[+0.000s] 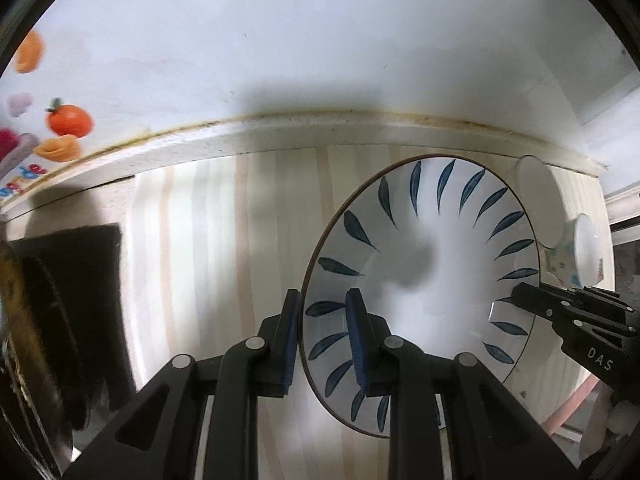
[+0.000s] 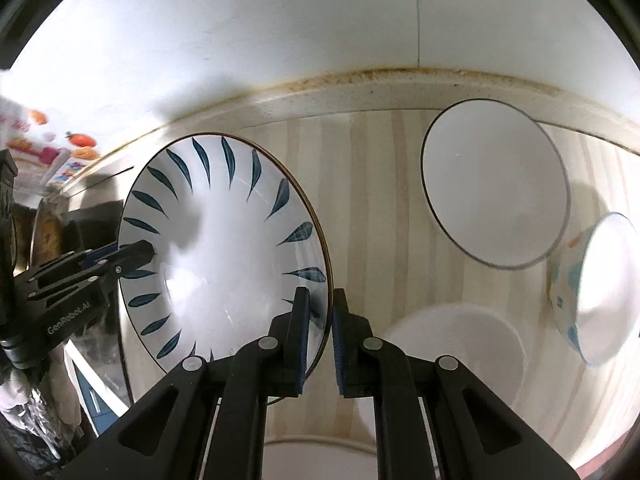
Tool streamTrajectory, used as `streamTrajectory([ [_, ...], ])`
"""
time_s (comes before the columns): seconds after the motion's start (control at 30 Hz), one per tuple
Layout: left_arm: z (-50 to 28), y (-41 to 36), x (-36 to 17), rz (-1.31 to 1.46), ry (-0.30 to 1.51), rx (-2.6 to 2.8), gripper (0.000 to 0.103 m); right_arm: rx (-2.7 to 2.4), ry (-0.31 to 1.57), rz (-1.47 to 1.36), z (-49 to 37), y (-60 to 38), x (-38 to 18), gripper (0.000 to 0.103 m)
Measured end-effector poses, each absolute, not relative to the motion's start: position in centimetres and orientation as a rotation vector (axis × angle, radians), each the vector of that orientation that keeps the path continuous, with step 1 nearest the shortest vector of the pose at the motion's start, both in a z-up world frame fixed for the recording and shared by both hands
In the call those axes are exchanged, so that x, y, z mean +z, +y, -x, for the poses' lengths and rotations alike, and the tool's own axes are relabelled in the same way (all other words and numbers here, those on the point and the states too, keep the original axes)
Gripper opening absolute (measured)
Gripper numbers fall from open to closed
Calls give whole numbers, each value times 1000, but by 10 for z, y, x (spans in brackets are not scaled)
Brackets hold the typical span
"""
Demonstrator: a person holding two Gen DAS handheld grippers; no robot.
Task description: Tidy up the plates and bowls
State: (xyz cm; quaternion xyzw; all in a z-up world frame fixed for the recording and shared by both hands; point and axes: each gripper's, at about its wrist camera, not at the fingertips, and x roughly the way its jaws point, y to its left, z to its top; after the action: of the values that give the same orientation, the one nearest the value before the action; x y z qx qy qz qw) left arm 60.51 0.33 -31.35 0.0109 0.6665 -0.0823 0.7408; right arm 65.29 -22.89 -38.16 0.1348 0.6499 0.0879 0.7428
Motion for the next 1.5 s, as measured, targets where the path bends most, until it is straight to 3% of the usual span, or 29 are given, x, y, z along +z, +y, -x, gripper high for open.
streamTrajectory([
  [0.3, -561, -3, -257, -33, 1393, -182, 20, 244, 1367, -298, -594, -224, -333, 12],
  [0.57, -514, -20, -238, -36, 1381, -219, 20, 268, 1354, -314, -529, -248, -314, 12],
  [1.03, -435, -55, -286, -85, 1511, -279, 20, 249, 1465, -332, -428, -287, -363, 12],
  [1.5, -412, -81, -338, -148, 1598, -276, 20, 225, 1563, -343, -398, -304, -427, 12],
])
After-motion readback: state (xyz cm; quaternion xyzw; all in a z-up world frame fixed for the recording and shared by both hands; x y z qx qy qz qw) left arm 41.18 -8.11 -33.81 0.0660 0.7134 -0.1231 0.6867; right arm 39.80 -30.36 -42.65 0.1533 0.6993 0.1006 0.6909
